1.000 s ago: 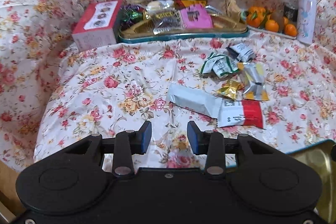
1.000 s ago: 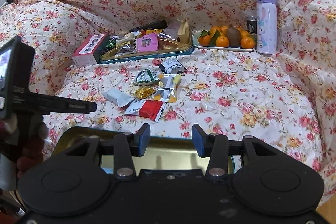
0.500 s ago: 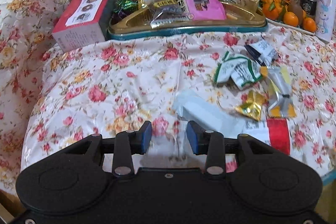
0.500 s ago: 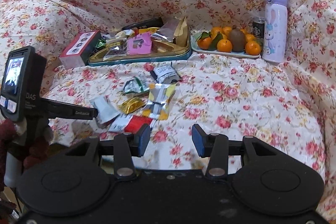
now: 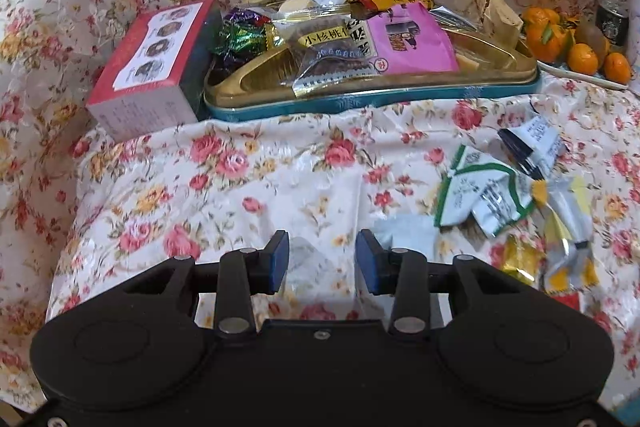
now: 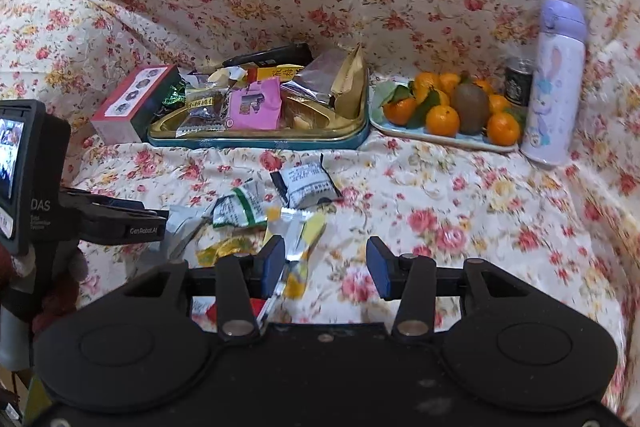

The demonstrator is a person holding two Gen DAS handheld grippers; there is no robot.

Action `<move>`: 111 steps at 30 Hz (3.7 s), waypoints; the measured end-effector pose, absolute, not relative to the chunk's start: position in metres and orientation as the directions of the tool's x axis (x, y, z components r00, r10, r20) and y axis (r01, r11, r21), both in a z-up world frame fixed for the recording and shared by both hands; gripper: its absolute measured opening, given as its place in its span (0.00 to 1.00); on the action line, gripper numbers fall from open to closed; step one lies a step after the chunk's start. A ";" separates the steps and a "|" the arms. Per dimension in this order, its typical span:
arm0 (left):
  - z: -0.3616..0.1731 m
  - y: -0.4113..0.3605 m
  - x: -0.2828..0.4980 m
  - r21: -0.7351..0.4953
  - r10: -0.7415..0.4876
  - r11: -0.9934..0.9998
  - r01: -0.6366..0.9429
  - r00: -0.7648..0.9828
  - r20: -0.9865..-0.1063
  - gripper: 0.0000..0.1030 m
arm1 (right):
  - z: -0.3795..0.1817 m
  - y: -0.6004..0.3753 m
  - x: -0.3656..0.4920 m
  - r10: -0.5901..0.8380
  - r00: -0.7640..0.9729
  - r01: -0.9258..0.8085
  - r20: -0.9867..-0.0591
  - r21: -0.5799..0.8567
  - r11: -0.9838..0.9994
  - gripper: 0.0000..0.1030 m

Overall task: Organize snacks
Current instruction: 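Grasp the white printed snack packet with the right tool while the left reaches toward the white strip packet, then lift the white printed packet with the right tool while the left grasps the white strip packet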

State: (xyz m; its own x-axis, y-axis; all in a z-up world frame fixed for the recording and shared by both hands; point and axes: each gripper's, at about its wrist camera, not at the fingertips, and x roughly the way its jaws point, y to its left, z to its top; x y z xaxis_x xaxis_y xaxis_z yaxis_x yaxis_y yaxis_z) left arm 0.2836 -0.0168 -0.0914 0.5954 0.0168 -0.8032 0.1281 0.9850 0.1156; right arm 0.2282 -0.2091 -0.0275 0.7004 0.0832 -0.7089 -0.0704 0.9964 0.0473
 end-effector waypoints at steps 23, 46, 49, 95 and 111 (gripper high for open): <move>-0.097 -0.003 0.286 0.050 -0.043 0.990 0.133 0.613 -0.789 0.56 | -0.077 -0.223 0.352 0.277 0.560 0.239 -0.781 0.472 0.848 0.56; -0.097 0.001 0.287 0.033 -0.051 0.992 0.125 0.611 -0.790 0.58 | -0.074 -0.226 0.326 0.033 0.605 0.130 -0.795 0.140 0.982 0.37; -0.098 0.002 0.287 0.032 -0.051 0.992 0.125 0.611 -0.790 0.58 | -0.076 -0.235 0.303 -0.017 0.612 0.117 -0.791 0.069 0.991 0.37; -0.096 -0.027 0.268 0.003 -0.139 0.971 0.241 0.571 -0.809 0.50 | -0.089 -0.287 0.272 0.152 0.642 0.195 -0.752 0.352 0.915 0.46; -0.098 -0.036 0.269 0.041 -0.063 0.986 0.164 0.579 -0.813 0.51 | -0.086 -0.292 0.308 0.157 0.558 0.384 -0.815 0.421 0.822 0.65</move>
State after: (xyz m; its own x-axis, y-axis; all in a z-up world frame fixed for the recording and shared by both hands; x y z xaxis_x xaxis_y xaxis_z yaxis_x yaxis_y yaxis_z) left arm 0.2687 -0.0357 -0.0978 0.5786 -0.0628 -0.8132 0.1639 0.9857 0.0405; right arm 0.3080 -0.2921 -0.0862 0.5581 0.1569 -0.8148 0.3838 0.8218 0.4211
